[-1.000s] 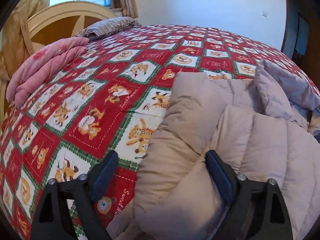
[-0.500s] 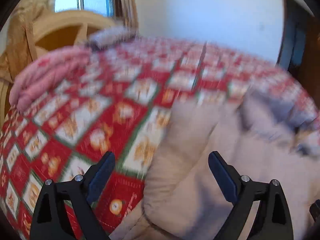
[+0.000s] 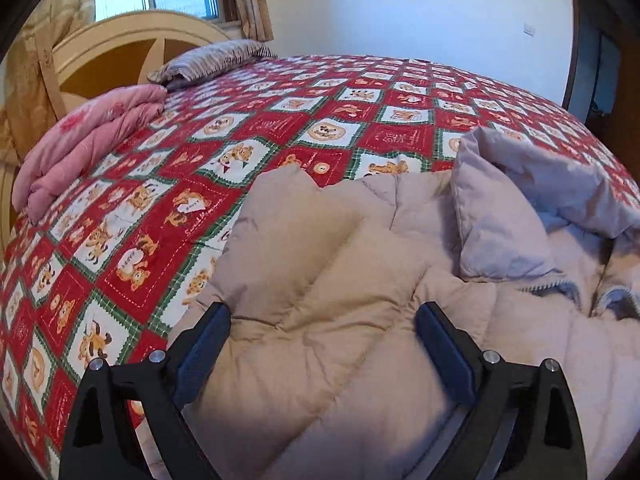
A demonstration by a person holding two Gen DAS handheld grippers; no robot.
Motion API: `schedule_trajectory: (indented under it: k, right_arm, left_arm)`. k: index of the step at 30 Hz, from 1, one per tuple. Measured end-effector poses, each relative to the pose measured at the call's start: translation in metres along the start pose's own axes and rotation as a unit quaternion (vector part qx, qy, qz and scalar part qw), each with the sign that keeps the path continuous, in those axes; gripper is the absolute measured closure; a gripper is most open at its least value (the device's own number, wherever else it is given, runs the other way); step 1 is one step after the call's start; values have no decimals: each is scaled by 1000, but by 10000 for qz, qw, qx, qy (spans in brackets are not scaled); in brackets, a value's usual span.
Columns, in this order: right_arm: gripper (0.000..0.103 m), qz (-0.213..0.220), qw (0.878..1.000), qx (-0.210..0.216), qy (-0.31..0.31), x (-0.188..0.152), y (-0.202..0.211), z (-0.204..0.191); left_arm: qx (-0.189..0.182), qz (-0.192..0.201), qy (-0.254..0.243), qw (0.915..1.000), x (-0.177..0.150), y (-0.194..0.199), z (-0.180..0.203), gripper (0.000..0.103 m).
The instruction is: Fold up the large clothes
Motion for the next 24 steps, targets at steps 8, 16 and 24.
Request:
schedule_trajectory:
  k: [8,16,24]
  right_arm:
    - [61,-190,9998,-6,19,-14,-8,1]
    - [61,-187,9998,2,39,-16,-10,1]
    - [37,-302,9989,372,0,5,9,-1]
  left_arm:
    - [277,15,-148,9995,-7,-7,2,2]
    - [215,-36,-192,9996,-6,-9,5,2]
    - [-520,598,-244,9966,63,47,-8,2]
Point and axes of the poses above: each gripper's, at about its wrist camera, not at the fingertips, and y roughly against the way its jaws point, z to its right, x to its top, the point moved 8 cm from there along -y, roughly the way its jaws point, and after that the axes turned 12 degrees about z, right-handed, at the moved point
